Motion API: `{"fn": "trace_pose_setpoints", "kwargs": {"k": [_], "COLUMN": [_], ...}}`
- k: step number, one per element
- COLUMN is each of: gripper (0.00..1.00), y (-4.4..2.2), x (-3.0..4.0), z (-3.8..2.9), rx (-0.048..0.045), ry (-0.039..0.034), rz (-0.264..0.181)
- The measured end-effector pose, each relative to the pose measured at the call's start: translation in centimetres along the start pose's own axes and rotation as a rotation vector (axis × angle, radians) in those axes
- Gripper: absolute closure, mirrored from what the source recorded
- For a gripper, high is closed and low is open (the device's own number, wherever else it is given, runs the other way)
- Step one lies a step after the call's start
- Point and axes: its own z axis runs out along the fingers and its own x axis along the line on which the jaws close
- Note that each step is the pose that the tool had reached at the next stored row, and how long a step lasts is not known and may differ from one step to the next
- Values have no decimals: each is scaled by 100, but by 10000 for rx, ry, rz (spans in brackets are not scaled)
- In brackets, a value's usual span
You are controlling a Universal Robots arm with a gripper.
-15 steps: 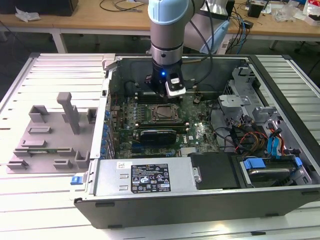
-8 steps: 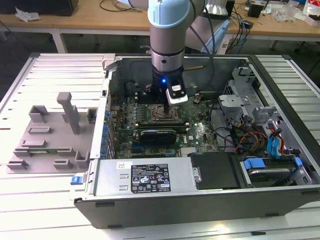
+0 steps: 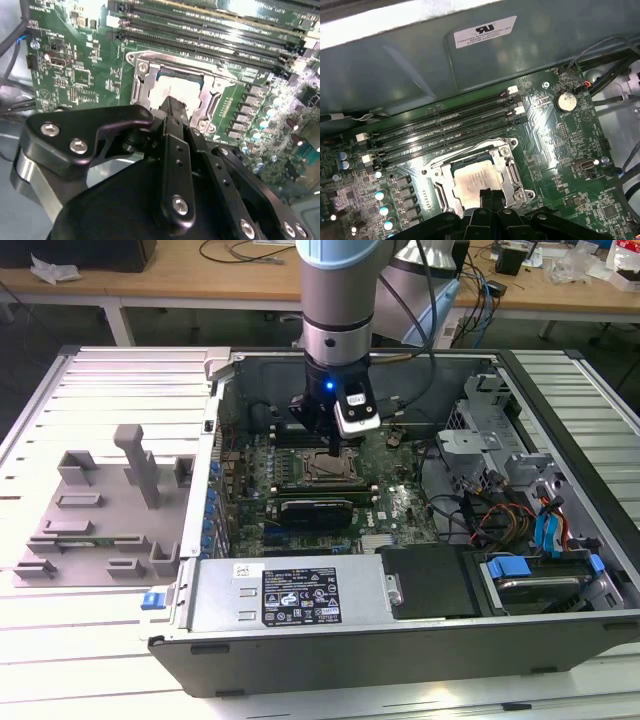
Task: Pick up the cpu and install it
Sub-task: 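Install the first cpu locking lever, then install the second cpu locking lever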
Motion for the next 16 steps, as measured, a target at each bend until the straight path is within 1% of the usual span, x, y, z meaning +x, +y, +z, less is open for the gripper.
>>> {"fn": "trace_pose_setpoints", "kwargs": {"k": [16], "gripper": [89], "y": [1], "x": [-1], "z": [-22], "rx": [4], "ry": [0], "rz": [0]}}
